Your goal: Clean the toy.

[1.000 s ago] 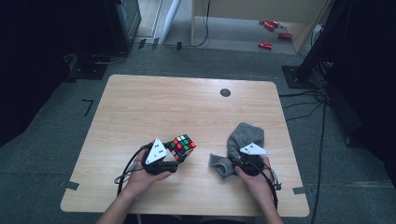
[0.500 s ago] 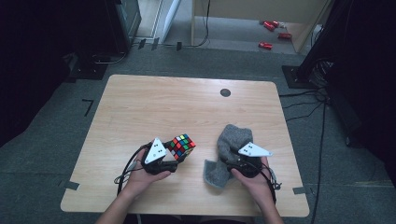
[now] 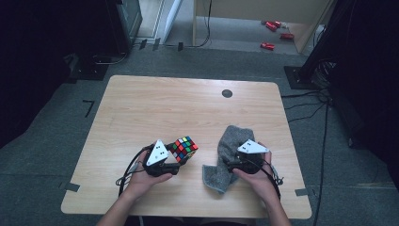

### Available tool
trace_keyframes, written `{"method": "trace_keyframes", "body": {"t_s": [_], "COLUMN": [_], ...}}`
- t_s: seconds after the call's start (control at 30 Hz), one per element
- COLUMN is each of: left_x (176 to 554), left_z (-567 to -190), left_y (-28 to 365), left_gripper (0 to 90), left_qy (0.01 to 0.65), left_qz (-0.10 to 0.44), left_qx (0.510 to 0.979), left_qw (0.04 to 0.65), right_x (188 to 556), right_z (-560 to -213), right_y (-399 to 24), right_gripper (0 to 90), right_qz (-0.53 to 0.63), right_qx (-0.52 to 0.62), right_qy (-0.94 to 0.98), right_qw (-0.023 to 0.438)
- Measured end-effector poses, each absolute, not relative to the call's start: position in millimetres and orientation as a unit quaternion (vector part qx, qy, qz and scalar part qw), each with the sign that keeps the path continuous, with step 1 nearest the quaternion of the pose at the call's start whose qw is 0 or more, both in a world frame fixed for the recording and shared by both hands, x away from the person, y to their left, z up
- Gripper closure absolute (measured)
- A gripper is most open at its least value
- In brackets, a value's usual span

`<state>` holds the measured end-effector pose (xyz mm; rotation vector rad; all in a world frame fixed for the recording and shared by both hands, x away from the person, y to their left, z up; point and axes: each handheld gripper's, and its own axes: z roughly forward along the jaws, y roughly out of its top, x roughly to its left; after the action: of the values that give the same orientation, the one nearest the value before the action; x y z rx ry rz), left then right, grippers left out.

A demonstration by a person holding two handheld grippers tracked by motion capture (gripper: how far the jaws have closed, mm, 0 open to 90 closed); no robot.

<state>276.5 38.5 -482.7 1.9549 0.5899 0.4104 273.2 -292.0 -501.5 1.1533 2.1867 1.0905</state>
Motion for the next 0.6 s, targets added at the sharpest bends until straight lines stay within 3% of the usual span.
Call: {"method": "trace_keyframes", "body": {"t_s": [0.33,0.43,0.6], "left_x": [275.6,276.1,274.1], "left_z": [-486.0,-487.1,-486.7], "left_y": [33.5,32.2,30.6], "left_gripper": [34.3,34.3,34.4], "left_qy": [0.238,0.237,0.234], "left_qz": [0.163,0.161,0.159], "left_qx": [0.816,0.818,0.819], "left_qw": [0.501,0.499,0.5], "right_x": [280.8,283.6,279.8], "right_z": [-519.1,-524.2,-523.8], "right_y": [-296.7,-294.6,-294.6], "right_gripper": [2.9,6.2,16.1], "right_qz": [0.369,0.362,0.364], "right_qx": [0.428,0.433,0.446], "right_qy": [0.802,0.808,0.798], "right_qw": [0.192,0.167,0.178]}}
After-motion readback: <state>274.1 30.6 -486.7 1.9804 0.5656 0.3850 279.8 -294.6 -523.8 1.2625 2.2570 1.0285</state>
